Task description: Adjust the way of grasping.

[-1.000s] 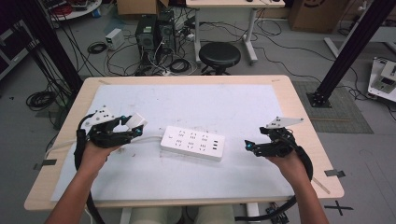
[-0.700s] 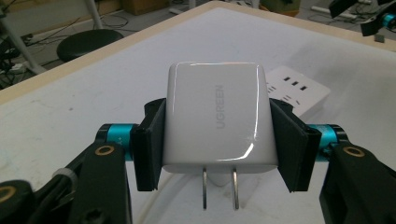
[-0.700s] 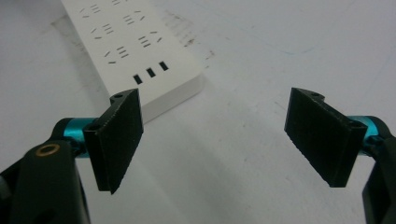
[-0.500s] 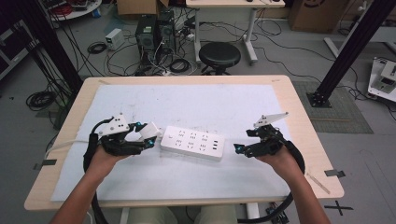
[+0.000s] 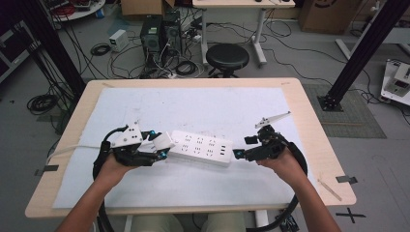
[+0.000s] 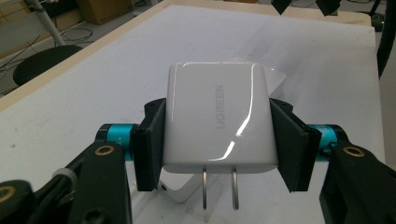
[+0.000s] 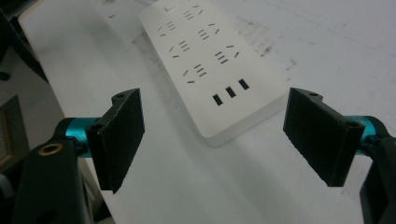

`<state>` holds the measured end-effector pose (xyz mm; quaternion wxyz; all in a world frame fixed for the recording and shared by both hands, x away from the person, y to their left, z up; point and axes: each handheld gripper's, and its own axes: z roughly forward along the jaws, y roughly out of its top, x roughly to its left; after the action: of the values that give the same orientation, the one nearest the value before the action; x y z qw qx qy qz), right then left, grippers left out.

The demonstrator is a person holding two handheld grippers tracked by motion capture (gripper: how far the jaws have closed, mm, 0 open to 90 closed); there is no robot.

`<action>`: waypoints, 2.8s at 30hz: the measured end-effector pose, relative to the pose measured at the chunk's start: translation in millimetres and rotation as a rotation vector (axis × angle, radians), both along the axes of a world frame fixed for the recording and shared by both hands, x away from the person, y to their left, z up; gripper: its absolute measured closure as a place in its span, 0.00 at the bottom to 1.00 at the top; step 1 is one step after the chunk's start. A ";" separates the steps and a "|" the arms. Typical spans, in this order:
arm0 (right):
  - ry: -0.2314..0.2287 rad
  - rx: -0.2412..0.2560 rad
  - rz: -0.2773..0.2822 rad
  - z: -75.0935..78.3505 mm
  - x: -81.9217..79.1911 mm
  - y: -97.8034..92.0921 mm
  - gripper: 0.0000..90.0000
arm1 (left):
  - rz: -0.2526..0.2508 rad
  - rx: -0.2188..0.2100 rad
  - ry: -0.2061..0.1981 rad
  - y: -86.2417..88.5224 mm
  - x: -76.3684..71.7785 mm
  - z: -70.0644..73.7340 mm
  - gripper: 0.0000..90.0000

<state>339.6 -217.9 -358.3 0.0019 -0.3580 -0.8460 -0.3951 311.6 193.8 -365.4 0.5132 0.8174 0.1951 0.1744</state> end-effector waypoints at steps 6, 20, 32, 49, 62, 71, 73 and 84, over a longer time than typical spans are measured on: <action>0.065 0.057 0.021 0.5 2.7 8.7 0.23 | -0.029 0.003 -0.018 -6.1 -2.3 0.3 0.47; 0.176 0.162 0.079 6.6 7.1 30.7 0.23 | -0.081 -0.001 -0.070 -18.4 -7.0 1.1 0.47; 0.282 0.224 0.111 5.4 15.9 51.0 0.23 | -0.132 0.017 -0.096 -29.3 -7.0 -1.4 0.47; 0.390 0.306 0.139 1.4 26.7 80.7 0.28 | -0.183 0.052 -0.132 -50.7 -9.7 -8.0 0.47; 0.479 0.330 0.162 -3.2 31.6 96.6 0.34 | -0.215 0.054 -0.138 -62.8 -11.3 -11.6 0.47; 0.535 0.341 0.187 -14.4 31.5 106.0 0.43 | -0.230 0.059 -0.145 -65.8 -12.4 -12.4 0.47; 0.538 0.343 0.192 -15.4 31.7 107.2 0.46 | -0.236 0.067 -0.149 -66.4 -12.8 -12.8 0.47; 0.591 0.357 0.203 -19.9 32.9 108.2 0.66 | -0.253 0.082 -0.177 -69.6 -15.2 -13.4 0.47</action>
<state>372.5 -109.7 -378.2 0.3483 -0.3651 -0.7577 -0.4139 296.4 124.1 -378.8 0.5124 0.8372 0.0371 0.1876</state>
